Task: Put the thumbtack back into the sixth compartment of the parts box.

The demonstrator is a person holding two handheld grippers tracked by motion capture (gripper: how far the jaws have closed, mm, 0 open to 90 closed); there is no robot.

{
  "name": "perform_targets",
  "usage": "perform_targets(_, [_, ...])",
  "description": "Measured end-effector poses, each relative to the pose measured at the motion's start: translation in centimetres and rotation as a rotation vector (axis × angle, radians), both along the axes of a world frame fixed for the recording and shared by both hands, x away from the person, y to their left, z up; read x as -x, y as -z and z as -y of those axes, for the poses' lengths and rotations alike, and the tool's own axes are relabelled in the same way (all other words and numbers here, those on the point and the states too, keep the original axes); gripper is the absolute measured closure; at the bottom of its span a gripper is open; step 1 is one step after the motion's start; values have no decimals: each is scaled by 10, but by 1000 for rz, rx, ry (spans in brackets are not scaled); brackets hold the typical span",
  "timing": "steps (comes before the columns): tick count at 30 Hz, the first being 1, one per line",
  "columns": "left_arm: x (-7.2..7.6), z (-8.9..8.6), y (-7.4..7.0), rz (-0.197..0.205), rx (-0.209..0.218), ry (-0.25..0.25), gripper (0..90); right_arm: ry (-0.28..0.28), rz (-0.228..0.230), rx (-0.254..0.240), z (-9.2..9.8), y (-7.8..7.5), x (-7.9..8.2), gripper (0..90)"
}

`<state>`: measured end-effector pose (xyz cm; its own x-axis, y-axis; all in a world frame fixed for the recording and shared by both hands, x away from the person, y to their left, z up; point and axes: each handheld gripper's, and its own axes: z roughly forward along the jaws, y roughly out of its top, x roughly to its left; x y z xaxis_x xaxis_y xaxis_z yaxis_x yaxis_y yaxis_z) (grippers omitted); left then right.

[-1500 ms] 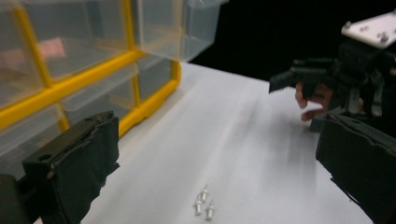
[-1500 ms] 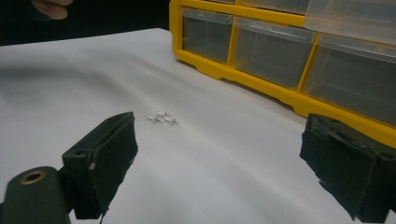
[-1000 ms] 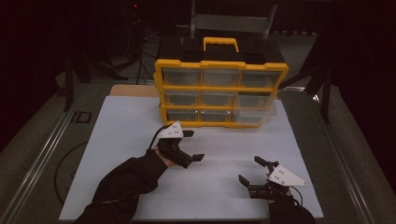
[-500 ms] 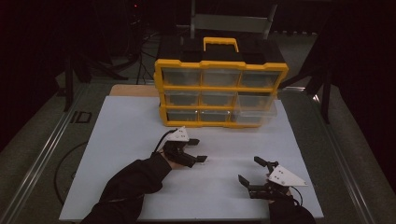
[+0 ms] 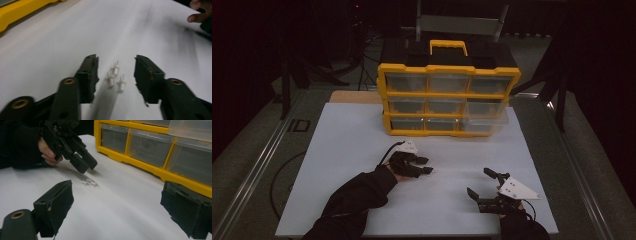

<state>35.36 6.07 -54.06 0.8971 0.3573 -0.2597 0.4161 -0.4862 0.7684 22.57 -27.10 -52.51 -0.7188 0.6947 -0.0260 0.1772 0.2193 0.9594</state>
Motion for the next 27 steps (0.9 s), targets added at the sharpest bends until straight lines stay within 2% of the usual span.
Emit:
perform_targets(6, [-1, 6, 5, -26, -54, 13, 672, 1, -1, 3, 0, 0, 0, 104])
perform_targets(11, [-3, 9, 8, -38, -81, 6, 724, 3, 0, 2, 0, 0, 0, 104])
perform_targets(15, [-3, 12, 8, -34, -110, 15, 804, 0, -1, 4, 0, 0, 0, 104])
perform_targets(18, [-5, 12, 8, -39, -114, 9, 847, 0, -2, 5, 0, 0, 0, 104])
perform_targets(27, [-6, 14, 7, -41, -129, 16, 861, 1, -6, 6, 0, 0, 0, 104])
